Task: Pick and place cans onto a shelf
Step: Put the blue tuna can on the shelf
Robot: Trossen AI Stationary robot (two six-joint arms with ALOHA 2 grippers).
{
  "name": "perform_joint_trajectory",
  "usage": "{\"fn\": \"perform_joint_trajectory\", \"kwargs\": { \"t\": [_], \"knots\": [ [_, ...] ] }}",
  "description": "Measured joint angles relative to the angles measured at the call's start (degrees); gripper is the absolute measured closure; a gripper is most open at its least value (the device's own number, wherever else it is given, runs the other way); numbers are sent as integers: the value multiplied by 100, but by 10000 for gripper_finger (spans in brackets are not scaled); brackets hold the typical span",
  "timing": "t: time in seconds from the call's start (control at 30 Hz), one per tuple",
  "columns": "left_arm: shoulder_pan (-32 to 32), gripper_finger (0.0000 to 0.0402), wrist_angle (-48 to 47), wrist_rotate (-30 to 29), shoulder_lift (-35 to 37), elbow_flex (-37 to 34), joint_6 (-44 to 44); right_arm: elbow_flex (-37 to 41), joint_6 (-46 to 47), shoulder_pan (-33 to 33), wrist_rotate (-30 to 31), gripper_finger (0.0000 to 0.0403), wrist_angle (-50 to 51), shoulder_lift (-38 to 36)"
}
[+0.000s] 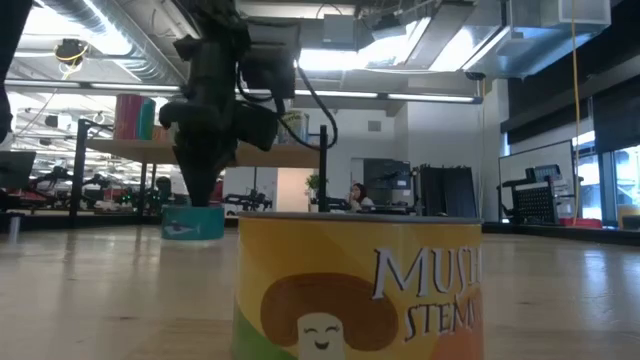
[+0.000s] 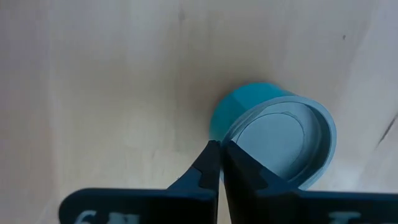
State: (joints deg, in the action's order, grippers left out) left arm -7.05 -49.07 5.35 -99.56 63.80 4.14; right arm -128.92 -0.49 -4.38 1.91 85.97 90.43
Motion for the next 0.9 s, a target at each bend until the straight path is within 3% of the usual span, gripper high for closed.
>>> {"fn": "perform_joint_trajectory", "kwargs": {
  "t": [0.13,0.3,0.53,0.73,0.9],
  "knots": [
    [0,385,85,190,-75,-8,-134,0,0,0,0,313,-1,0],
    [35,366,247,-49,-123,1,12,0,0,0,0,313,0,0],
    [35,365,106,-60,-60,24,19,0,0,2,-2,313,0,0],
    [35,365,-386,-285,-42,480,-25,0,17,1,-2,313,-1,0],
    [37,365,-1233,-520,-42,1291,-173,0,2,2,-2,313,0,0]
  ]
}}
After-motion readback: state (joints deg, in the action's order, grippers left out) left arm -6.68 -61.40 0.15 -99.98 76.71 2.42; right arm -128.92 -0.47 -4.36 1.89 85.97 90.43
